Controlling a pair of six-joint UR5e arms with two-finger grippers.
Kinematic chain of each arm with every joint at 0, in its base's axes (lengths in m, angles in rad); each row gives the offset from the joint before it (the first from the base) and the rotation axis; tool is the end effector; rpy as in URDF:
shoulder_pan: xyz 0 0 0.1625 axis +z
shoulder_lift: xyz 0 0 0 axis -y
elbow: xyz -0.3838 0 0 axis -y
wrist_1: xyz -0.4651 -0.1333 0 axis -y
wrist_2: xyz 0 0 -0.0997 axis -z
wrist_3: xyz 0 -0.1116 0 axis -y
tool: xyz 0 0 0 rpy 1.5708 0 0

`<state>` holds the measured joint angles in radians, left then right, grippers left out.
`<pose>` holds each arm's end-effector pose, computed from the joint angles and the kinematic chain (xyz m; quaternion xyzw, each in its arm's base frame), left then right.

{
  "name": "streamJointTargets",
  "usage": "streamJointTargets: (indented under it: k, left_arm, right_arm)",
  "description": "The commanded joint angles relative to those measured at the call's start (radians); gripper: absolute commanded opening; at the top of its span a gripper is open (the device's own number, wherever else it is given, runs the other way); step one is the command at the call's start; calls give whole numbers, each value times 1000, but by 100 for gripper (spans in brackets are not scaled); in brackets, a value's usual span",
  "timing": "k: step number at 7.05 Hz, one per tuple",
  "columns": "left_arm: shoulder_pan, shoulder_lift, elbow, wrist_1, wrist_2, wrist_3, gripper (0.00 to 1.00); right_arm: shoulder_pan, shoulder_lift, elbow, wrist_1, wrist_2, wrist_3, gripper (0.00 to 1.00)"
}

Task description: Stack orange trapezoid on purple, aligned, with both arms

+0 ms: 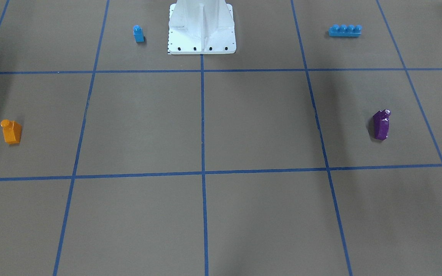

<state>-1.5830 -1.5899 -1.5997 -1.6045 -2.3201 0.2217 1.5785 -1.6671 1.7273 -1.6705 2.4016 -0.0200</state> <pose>-0.0643 -0.5772 0.5972 0.0804 0.3587 0.1121 0.9232 0.0549 -0.5236 0.5957 -0.0125 -0.4037 0.0023 0.9148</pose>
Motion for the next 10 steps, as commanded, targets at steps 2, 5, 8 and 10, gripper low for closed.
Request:
streamJointTargets:
  k: [2,5,8,10]
  left_arm:
    - [1,-7,-37,9,1,-5,100]
    - [84,-4,-97,-56,-12,-7,100]
    - [288,-7,-167,-150,-19,-270,100]
    - [438,94,-164,-433,13,-610,100]
  right_arm:
    - [2,-5,11,-2,4,9,100]
    - [2,13,28,0,4,12,100]
    - [1,50,28,-2,-5,17,100]
    - [0,46,18,0,-2,18,100]
